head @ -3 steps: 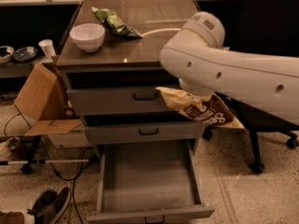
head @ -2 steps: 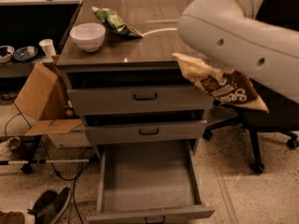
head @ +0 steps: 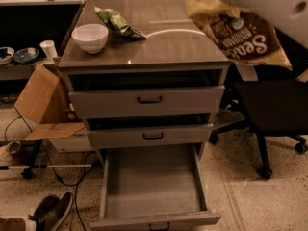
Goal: Pick brown chip bag from bottom drawer and place on counter
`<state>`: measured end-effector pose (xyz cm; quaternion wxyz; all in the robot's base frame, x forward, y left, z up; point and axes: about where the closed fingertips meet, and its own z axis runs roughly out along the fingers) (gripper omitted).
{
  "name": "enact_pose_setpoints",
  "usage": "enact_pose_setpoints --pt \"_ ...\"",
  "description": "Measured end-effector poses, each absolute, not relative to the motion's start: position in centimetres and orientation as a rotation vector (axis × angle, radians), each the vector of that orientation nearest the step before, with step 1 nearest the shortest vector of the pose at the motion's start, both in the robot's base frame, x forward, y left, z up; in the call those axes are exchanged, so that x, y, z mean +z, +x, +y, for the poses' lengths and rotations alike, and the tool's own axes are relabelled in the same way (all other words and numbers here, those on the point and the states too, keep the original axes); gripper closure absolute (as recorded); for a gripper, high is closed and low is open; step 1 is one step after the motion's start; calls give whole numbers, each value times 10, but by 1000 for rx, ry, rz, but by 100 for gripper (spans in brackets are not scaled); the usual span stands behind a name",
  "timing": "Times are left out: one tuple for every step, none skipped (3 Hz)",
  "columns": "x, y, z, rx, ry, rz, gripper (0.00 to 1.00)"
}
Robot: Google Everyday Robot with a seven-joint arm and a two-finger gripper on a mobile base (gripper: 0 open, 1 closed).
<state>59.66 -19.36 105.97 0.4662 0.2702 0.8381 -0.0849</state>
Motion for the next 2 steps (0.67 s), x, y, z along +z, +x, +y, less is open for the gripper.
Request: enact_pose_setpoints --pt "1141 617 -132 -119 572 1960 100" --pt "1165 639 -94 -66 514 1959 100"
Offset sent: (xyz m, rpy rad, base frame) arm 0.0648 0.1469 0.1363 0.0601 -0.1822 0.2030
